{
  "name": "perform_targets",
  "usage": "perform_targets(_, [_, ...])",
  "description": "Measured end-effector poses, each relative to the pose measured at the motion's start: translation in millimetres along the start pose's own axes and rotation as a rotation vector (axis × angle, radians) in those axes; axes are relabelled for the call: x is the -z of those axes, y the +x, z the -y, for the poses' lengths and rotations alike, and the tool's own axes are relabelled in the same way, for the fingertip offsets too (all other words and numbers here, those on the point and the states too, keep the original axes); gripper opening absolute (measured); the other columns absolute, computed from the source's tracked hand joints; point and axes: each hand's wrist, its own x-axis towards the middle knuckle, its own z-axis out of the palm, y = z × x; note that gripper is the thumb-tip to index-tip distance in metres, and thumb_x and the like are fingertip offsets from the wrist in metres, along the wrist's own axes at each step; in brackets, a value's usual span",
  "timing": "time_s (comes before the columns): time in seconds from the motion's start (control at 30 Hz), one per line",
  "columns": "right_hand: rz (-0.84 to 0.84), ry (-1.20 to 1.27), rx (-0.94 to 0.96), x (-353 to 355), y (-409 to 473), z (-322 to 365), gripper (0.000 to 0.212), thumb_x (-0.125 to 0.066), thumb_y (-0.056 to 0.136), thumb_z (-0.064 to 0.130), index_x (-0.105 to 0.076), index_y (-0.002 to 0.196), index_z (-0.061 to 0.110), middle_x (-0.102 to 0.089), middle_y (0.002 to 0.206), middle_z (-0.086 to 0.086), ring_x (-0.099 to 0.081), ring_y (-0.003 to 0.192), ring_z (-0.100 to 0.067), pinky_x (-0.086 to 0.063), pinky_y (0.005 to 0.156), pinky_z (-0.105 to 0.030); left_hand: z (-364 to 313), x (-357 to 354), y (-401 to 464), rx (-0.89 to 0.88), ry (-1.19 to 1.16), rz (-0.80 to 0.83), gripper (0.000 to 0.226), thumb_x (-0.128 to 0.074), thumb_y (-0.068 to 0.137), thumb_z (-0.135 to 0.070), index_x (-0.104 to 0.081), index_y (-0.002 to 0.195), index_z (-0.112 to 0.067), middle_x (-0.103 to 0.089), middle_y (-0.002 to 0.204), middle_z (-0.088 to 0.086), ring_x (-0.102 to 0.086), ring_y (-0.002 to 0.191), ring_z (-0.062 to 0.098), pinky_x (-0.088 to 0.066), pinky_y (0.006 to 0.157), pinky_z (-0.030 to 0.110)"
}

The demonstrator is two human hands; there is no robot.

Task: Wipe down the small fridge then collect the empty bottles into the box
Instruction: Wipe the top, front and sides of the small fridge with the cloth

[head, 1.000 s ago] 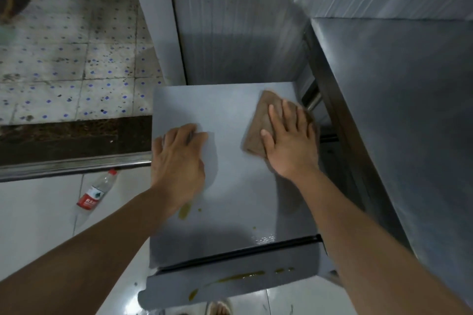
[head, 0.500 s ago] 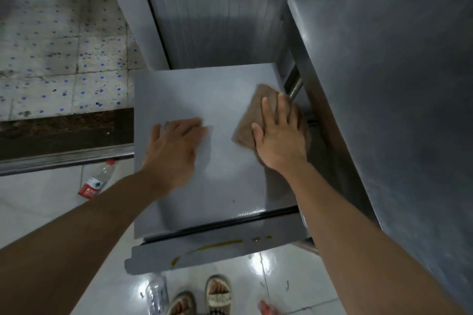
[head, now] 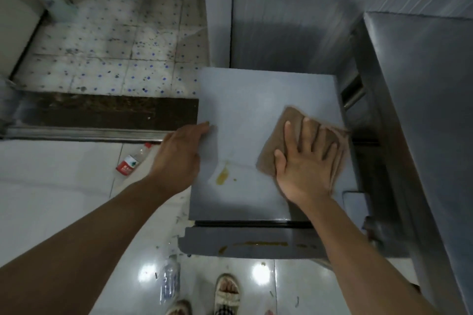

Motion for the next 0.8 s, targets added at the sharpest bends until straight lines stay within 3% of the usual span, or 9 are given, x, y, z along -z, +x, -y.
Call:
perform_targets(0.1, [-0.029,0.048,0.159,-8.2,-40.7,45.5,0.065,-0.018,0.093,0.051,-0.01,0.152,0.027,-0.005,0.16,-0.012,-0.003,0.144,-0.042,-0.005,0.113,-0.061,6.7,2.9,-2.8,0.031,-0.074,-0.006,0.058,-0.049,0.083,0.01,-0.041,0.138,-0.008,-0.047,0.139,0.012,-0.047,0.125,0.028,-0.035,0.108,0.032])
perform_targets(0.2, [-0.014,0.073,0.195,-7.0,-44.7,75.5,0.064,-0.024,0.091,0.05,-0.02,0.151,0.028,-0.015,0.158,-0.012,-0.013,0.142,-0.044,-0.011,0.111,-0.063,15.0,10.0,-7.6,0.05,-0.11,-0.03,0.057,-0.051,0.086,0.004,-0.038,0.138,-0.013,-0.052,0.135,0.009,-0.054,0.116,0.025,-0.036,0.094,0.021])
perform_targets(0.3, [-0.014,0.041,0.238,-5.3,1.5,98.0,0.062,-0.014,0.092,0.055,-0.008,0.15,0.034,0.0,0.16,-0.008,0.001,0.144,-0.041,-0.002,0.112,-0.061,26.9,18.3,-15.7,0.08,-0.098,-0.072,0.057,-0.052,0.088,-0.001,-0.034,0.14,-0.015,-0.047,0.14,0.008,-0.044,0.127,0.024,-0.031,0.104,0.03])
perform_targets(0.43, [0.023,0.1,0.233,-1.9,62.9,133.5,0.059,-0.02,0.095,0.056,-0.002,0.149,0.04,0.011,0.16,-0.005,0.016,0.143,-0.038,0.009,0.111,-0.06,42.3,24.0,-32.5,0.103,-0.064,-0.052,0.056,-0.052,0.089,-0.005,-0.033,0.141,-0.017,-0.043,0.142,0.006,-0.038,0.132,0.023,-0.028,0.108,0.035])
perform_targets(0.6, [0.028,0.044,0.265,-5.5,18.5,134.0,0.06,-0.021,0.095,0.056,0.0,0.149,0.041,0.017,0.159,-0.003,0.022,0.142,-0.034,0.014,0.11,-0.057,47.0,30.7,-48.9,0.087,-0.065,-0.03,0.053,-0.053,0.09,-0.007,-0.036,0.139,-0.017,-0.044,0.142,0.006,-0.038,0.132,0.022,-0.029,0.108,0.033])
perform_targets(0.7, [0.025,0.049,0.293,-9.0,-45.8,135.6,0.063,-0.028,0.091,0.054,-0.01,0.149,0.039,0.012,0.16,-0.004,0.017,0.144,-0.035,0.012,0.112,-0.055,44.6,34.2,-54.9,0.083,-0.094,-0.04,0.05,-0.053,0.09,-0.008,-0.038,0.137,-0.017,-0.047,0.138,0.006,-0.042,0.129,0.022,-0.031,0.106,0.033])
perform_targets(0.8, [-0.019,0.052,0.286,-12.1,-98.6,140.3,0.058,-0.032,0.088,0.046,-0.035,0.144,0.031,-0.013,0.159,-0.008,-0.007,0.145,-0.038,-0.006,0.114,-0.058,41.6,33.2,-60.7,0.023,-0.096,0.0,0.05,-0.052,0.09,-0.007,-0.038,0.138,-0.014,-0.048,0.137,0.009,-0.042,0.128,0.024,-0.032,0.107,0.035])
